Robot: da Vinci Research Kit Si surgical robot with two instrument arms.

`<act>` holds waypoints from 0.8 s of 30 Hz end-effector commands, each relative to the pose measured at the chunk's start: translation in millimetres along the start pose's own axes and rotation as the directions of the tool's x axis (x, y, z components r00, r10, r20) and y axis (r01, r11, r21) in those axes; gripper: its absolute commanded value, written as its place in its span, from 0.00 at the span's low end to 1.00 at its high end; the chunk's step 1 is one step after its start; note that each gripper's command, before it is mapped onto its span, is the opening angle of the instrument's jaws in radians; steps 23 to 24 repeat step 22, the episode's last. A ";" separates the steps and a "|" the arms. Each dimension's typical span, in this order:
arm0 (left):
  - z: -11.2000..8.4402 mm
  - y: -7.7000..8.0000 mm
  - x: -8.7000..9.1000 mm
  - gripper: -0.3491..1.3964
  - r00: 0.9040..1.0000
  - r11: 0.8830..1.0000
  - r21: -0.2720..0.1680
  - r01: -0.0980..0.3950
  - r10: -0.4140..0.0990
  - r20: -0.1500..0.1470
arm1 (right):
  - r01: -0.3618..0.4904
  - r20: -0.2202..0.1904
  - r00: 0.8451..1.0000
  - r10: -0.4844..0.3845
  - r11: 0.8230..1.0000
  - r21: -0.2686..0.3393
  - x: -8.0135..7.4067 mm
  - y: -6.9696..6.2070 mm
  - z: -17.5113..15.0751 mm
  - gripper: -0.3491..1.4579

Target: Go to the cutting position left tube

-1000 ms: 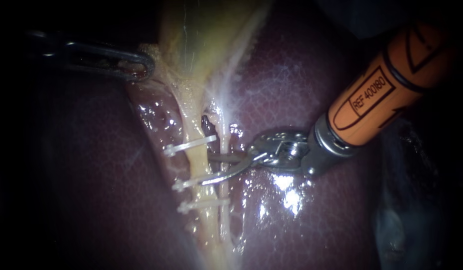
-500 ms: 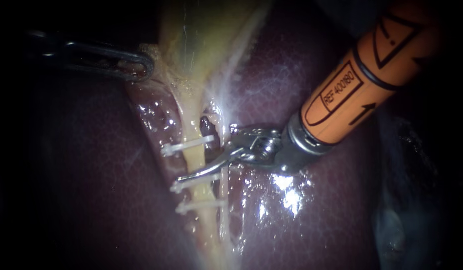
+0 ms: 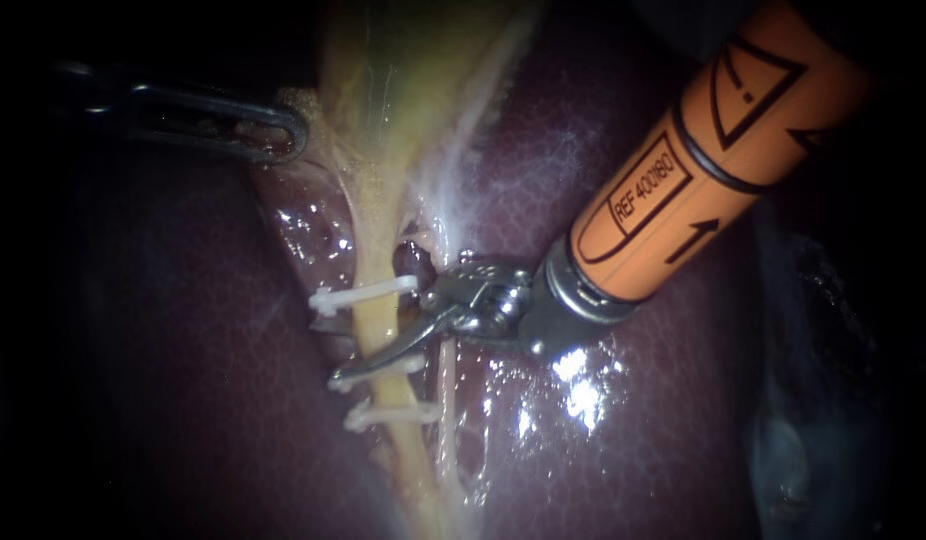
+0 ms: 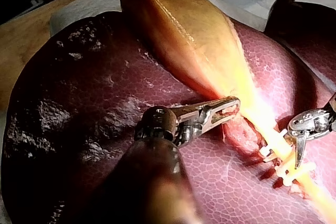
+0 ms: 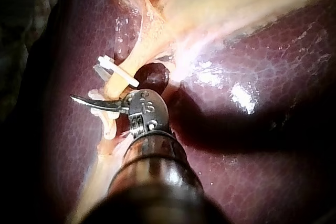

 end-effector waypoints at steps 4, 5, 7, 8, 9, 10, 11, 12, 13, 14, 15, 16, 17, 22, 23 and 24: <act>0.0 0.0 0.0 0.00 1.000 1.000 -0.001 0.000 0.000 0.000 | -0.001 -0.030 1.000 0.002 1.000 0.031 1.3 -1.4 0.3 0.96; 0.0 0.0 0.0 0.00 1.000 1.000 -0.001 0.000 0.000 0.000 | -0.002 -0.036 0.999 0.004 0.999 0.035 1.6 -1.7 0.3 0.96; 0.0 0.0 0.0 0.00 1.000 1.000 -0.001 0.000 0.000 0.000 | -0.010 -0.050 0.999 0.012 0.999 0.046 2.2 -2.1 0.2 0.96; 0.0 0.0 0.0 0.00 1.000 1.000 -0.001 0.000 0.000 0.000 | -0.011 -0.054 0.998 0.013 0.999 0.049 2.5 -2.3 0.1 0.96; 0.0 0.0 0.0 0.00 1.000 1.000 -0.001 0.000 0.000 0.000 | -0.006 -0.054 0.998 0.009 0.999 0.049 2.7 -2.4 0.0 0.96; 0.0 0.0 0.0 0.00 1.000 1.000 -0.001 0.000 0.000 0.000 | -0.007 -0.055 0.998 0.009 0.999 0.050 2.8 -2.4 0.0 0.96; 0.0 0.1 0.0 0.00 1.000 1.000 -0.001 0.000 0.000 0.000 | -0.001 -0.055 0.998 0.004 0.999 0.049 2.9 -2.4 -0.1 0.96; 0.1 0.1 0.1 0.00 1.000 1.000 -0.001 0.000 0.000 0.000 | -0.001 -0.055 0.998 0.004 0.999 0.049 2.8 -2.3 -0.1 0.96; 0.1 0.1 0.1 0.00 1.000 1.000 -0.001 0.000 0.000 0.000 | -0.001 -0.055 0.998 0.003 0.999 0.049 2.8 -2.3 -0.1 0.96; 0.1 0.1 0.1 0.00 1.000 1.000 -0.001 0.000 0.000 0.001 | 0.000 -0.055 0.998 0.003 0.999 0.049 2.7 -2.2 -0.1 0.96; 0.1 0.1 0.1 0.00 1.000 1.000 -0.001 0.000 0.000 0.001 | 0.000 -0.055 0.998 0.003 0.999 0.049 2.7 -2.1 -0.1 0.96; 0.1 0.1 0.1 0.00 1.000 1.000 -0.001 0.000 0.000 0.001 | 0.000 -0.055 0.999 0.003 0.999 0.048 2.6 -2.0 -0.1 0.96; 0.1 0.1 0.1 0.00 1.000 1.000 -0.002 0.000 0.000 0.001 | 0.000 -0.055 0.999 0.002 0.999 0.048 2.6 -2.0 -0.1 0.96; 0.1 0.1 0.1 0.00 1.000 1.000 -0.002 0.000 0.000 0.001 | 0.001 -0.054 0.999 0.002 0.999 0.048 2.5 -1.9 -0.2 0.96; 0.1 0.1 0.1 0.00 1.000 1.000 -0.002 0.000 0.000 0.001 | 0.001 -0.054 0.999 0.002 0.999 0.048 2.5 -1.9 -0.2 0.96; 0.1 0.1 0.1 0.00 1.000 1.000 -0.002 0.000 0.000 0.001 | 0.001 -0.054 0.999 0.002 0.999 0.048 2.5 -1.9 -0.2 0.96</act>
